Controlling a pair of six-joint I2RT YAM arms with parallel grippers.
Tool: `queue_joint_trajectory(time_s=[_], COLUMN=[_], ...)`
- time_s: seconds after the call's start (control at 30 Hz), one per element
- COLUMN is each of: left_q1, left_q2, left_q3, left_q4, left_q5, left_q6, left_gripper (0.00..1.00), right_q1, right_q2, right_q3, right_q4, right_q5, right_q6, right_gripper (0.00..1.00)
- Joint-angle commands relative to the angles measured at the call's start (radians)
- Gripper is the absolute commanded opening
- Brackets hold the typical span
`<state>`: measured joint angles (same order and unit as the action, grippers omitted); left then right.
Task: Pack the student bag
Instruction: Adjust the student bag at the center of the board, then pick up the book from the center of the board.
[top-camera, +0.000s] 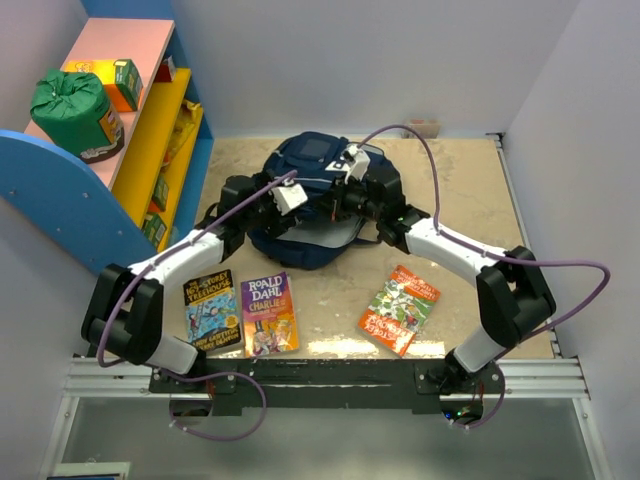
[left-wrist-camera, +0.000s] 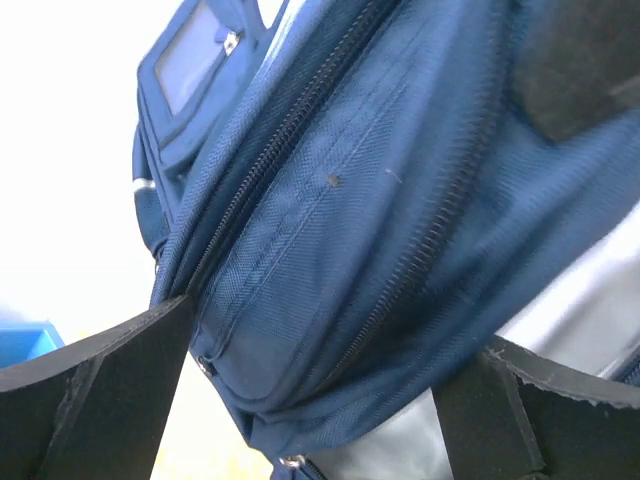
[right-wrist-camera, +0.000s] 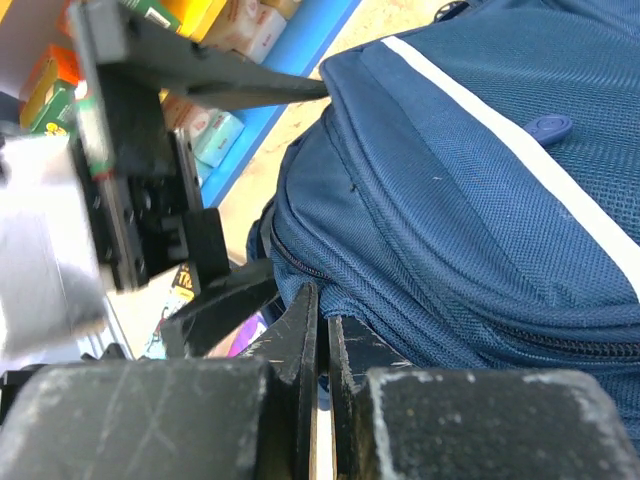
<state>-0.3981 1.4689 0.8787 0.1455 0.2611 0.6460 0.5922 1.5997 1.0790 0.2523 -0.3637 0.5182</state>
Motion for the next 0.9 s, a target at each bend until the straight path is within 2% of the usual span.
queue_joint_trajectory(time_s=[0.0, 0.03, 0.07, 0.13, 0.17, 0.2, 0.27, 0.3, 0.4, 0.47, 0.5, 0.53, 0.57, 0.6, 0.63, 0.67, 0.7, 0.73, 0.8, 0.87], left_q1=[0.007, 0.008, 0.016, 0.037, 0.069, 0.08, 0.074, 0.068, 0.039, 0.021, 0.021, 0.03, 0.036, 0.041, 0.062, 0.071, 0.071, 0.046, 0.018, 0.012], left_q2=[0.103, 0.138, 0.174, 0.266, 0.283, 0.292, 0.269, 0.224, 0.142, 0.137, 0.149, 0.16, 0.197, 0.217, 0.231, 0.234, 0.222, 0.197, 0.125, 0.088], left_q3=[0.19, 0.239, 0.335, 0.426, 0.475, 0.486, 0.441, 0.41, 0.307, 0.321, 0.33, 0.321, 0.321, 0.339, 0.398, 0.408, 0.399, 0.332, 0.257, 0.22], left_q4=[-0.036, -0.204, -0.275, -0.457, -0.49, -0.506, -0.456, -0.369, -0.244, -0.248, -0.254, -0.218, -0.181, -0.257, -0.34, -0.386, -0.364, -0.313, -0.162, -0.162], left_q5=[-0.096, -0.061, 0.007, 0.116, 0.226, 0.257, 0.216, 0.186, 0.06, -0.052, -0.083, -0.23, -0.291, -0.312, -0.16, -0.116, -0.105, -0.165, -0.207, -0.162], left_q6=[-0.076, -0.068, -0.072, -0.059, -0.054, -0.054, -0.062, -0.059, -0.037, -0.04, -0.07, -0.127, -0.22, -0.223, -0.201, -0.209, -0.207, -0.194, -0.146, -0.126], left_gripper=[1.0, 1.0, 1.0, 1.0, 1.0, 1.0, 1.0, 1.0, 1.0, 1.0, 1.0, 1.0, 1.0, 1.0, 1.0, 1.0, 1.0, 1.0, 1.0, 0.98], right_q1=[0.026, 0.026, 0.027, 0.029, 0.029, 0.028, 0.028, 0.029, 0.029, 0.029, 0.029, 0.028, 0.027, 0.029, 0.028, 0.029, 0.029, 0.028, 0.027, 0.027], right_q2=[-0.034, -0.032, -0.032, -0.03, -0.029, -0.029, -0.035, -0.037, -0.043, -0.043, -0.043, -0.043, -0.043, -0.043, -0.043, -0.049, -0.052, -0.053, -0.049, -0.043], right_q3=[0.064, 0.064, 0.064, 0.068, 0.078, 0.081, 0.079, 0.079, 0.073, 0.065, 0.062, 0.059, 0.055, 0.053, 0.052, 0.047, 0.044, 0.041, 0.041, 0.044], right_q4=[0.061, 0.058, 0.053, 0.045, 0.029, 0.021, 0.016, 0.013, 0.013, 0.021, 0.024, 0.034, 0.042, 0.048, 0.056, 0.059, 0.059, 0.065, 0.061, 0.061], right_q5=[-0.139, -0.139, -0.138, -0.13, -0.126, -0.124, -0.119, -0.118, -0.112, -0.11, -0.107, -0.103, -0.101, -0.1, -0.096, -0.092, -0.087, -0.086, -0.095, -0.106], right_q6=[-0.033, -0.043, -0.05, -0.07, -0.076, -0.084, -0.096, -0.099, -0.113, -0.115, -0.113, -0.112, -0.109, -0.103, -0.103, -0.103, -0.106, -0.109, -0.115, -0.116], right_gripper=[0.0, 0.0, 0.0, 0.0, 0.0, 0.0, 0.0, 0.0, 0.0, 0.0, 0.0, 0.0, 0.0, 0.0, 0.0, 0.0, 0.0, 0.0, 0.0, 0.0])
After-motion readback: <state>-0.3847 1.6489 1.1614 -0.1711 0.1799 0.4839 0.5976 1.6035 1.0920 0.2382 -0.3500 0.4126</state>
